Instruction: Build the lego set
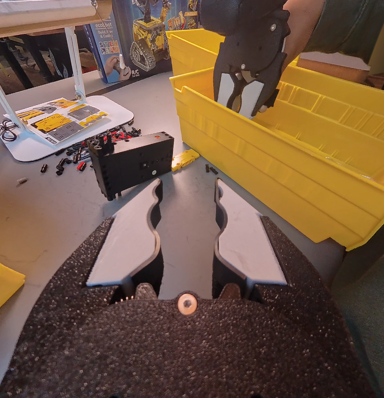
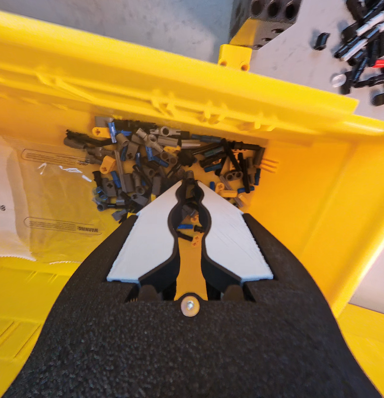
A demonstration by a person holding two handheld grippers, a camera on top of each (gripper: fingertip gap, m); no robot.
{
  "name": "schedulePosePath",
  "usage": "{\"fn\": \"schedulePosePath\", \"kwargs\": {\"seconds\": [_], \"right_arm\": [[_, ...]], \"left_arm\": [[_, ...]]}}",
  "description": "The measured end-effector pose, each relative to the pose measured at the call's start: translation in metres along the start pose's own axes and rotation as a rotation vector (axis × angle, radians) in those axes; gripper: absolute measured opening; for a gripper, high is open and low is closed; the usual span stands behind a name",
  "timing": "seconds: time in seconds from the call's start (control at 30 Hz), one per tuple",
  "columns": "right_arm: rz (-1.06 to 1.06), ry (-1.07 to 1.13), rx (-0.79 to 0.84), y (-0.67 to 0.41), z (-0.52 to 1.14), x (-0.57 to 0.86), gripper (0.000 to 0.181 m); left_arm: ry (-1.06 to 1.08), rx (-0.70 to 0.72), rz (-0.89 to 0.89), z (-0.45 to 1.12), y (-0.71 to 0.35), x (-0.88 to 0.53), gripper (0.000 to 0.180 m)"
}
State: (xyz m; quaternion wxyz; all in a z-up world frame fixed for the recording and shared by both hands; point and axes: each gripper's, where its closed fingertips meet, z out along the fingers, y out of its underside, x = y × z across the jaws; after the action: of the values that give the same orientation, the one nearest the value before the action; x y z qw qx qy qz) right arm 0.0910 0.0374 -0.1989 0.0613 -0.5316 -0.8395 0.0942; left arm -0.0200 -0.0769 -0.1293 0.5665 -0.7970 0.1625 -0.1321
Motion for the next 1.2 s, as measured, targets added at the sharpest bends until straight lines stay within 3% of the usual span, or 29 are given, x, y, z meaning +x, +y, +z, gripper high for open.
{"fn": "schedulePosePath", "kwargs": {"seconds": [0.53,0.77,0.8,0.97,1.2], "right_arm": [[-0.126,-0.021,-0.011,0.029,-0.036,-0.012,0.017],[-0.237,-0.077,-0.117,0.031,-0.008,-0.032,0.015],[-0.233,-0.061,-0.102,0.029,-0.007,-0.027,0.006],[-0.181,0.069,-0.101,0.035,-0.012,0.008,0.008],[-0.173,0.03,0.0,0.03,-0.035,-0.004,0.013]], "left_arm": [[0.005,-0.025,0.014,0.007,0.002,0.003,0.048],[0.004,-0.034,0.026,0.007,0.002,0.005,0.048],[0.0,-0.036,0.028,0.006,0.002,0.004,0.048],[-0.024,-0.026,0.021,0.001,0.001,-0.002,0.049],[-0.001,-0.019,0.025,0.002,-0.001,0.003,0.049]]}}
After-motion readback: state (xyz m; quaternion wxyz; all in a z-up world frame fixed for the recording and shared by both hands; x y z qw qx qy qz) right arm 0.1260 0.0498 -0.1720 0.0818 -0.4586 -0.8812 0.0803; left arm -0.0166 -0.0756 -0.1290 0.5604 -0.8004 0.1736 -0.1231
